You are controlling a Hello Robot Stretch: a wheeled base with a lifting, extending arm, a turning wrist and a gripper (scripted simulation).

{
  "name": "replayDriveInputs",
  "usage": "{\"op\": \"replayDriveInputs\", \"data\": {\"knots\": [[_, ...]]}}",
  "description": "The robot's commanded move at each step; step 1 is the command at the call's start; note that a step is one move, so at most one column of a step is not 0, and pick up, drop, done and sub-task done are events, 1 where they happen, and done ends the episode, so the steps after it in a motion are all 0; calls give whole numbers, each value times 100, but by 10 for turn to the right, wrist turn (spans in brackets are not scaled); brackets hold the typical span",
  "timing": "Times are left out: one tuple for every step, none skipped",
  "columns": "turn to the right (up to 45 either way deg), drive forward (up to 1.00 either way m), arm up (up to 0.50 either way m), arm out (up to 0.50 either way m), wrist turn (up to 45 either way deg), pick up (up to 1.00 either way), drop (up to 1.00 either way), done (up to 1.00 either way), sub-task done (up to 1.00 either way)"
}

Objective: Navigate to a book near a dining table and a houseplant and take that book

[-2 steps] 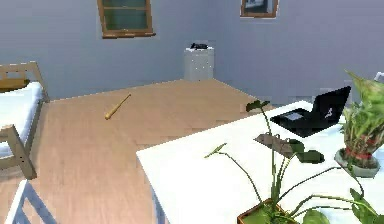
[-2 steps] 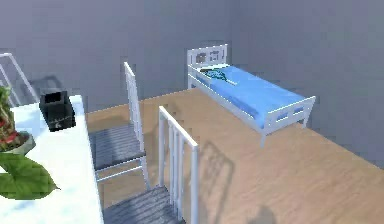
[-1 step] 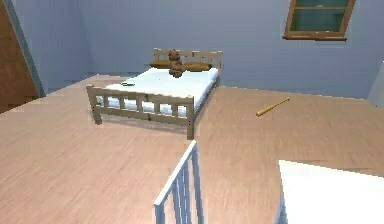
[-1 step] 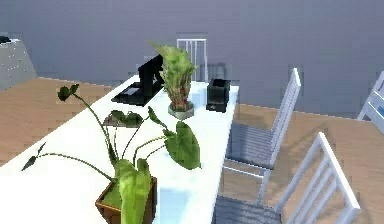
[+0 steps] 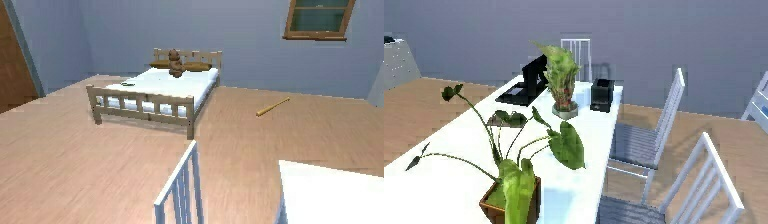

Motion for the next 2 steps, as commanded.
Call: {"op": "replayDriveInputs", "data": {"knots": [[450, 0, 0, 0, 0, 0, 0, 0, 0], [450, 0, 0, 0, 0, 0, 0, 0, 0]]}}
